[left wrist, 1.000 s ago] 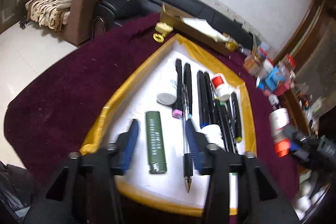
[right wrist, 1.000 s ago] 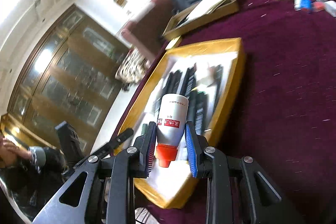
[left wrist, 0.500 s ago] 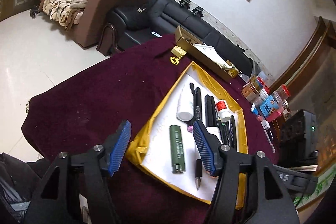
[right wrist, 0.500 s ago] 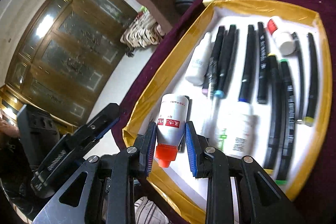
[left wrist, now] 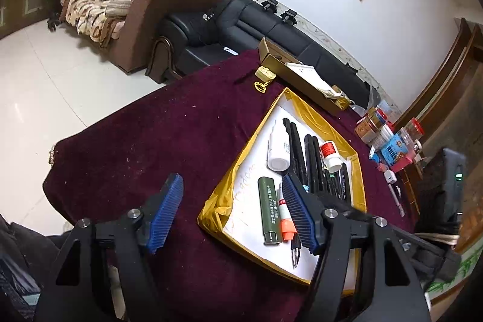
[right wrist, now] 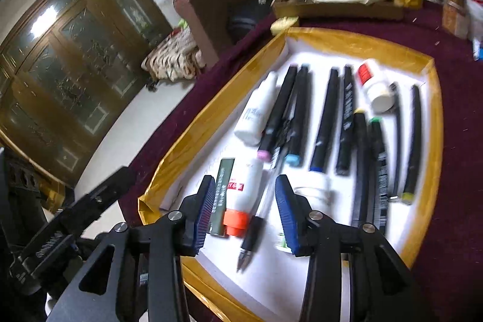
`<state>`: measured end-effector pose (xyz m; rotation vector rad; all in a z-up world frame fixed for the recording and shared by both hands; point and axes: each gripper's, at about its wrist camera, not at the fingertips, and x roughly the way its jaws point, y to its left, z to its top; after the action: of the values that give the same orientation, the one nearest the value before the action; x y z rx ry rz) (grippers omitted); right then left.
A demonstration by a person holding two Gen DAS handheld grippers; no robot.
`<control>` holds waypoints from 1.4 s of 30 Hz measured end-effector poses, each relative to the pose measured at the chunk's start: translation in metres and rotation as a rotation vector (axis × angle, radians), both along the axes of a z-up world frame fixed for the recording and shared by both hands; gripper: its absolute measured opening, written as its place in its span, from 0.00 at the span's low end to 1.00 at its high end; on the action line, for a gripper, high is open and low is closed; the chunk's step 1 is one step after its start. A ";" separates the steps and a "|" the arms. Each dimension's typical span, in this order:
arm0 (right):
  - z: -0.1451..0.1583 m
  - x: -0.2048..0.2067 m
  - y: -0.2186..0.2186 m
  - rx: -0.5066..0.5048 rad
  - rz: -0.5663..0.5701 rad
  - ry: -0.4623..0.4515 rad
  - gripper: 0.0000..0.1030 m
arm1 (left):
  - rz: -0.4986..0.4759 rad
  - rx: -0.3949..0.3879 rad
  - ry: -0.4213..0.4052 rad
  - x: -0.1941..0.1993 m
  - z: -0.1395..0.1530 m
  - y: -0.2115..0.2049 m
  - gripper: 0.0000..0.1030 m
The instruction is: Organize rigid objects
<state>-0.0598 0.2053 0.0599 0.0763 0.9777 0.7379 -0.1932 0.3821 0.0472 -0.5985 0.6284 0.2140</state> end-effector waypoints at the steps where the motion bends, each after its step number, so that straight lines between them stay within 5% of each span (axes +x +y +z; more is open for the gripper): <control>1: 0.002 -0.001 -0.006 0.009 -0.013 -0.014 0.37 | 0.002 0.023 0.000 0.000 0.002 -0.004 0.66; 6: 0.015 -0.016 -0.055 0.058 -0.130 -0.104 0.48 | -0.031 0.226 -0.003 0.002 0.022 -0.047 0.66; 12: 0.027 -0.034 -0.087 -0.007 -0.186 -0.199 0.52 | -0.151 0.421 0.009 0.013 0.034 -0.120 0.73; 31: 0.016 -0.037 -0.192 -0.009 -0.357 -0.187 0.61 | -0.300 0.598 0.113 0.034 0.033 -0.225 0.73; 42: 0.005 -0.031 -0.199 -0.031 -0.374 -0.148 0.62 | -0.332 0.584 0.150 0.041 0.023 -0.233 0.73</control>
<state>-0.0913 0.0067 0.0654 0.1701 0.8033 0.3782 -0.1525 0.1495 0.0705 0.0876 0.7585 0.1206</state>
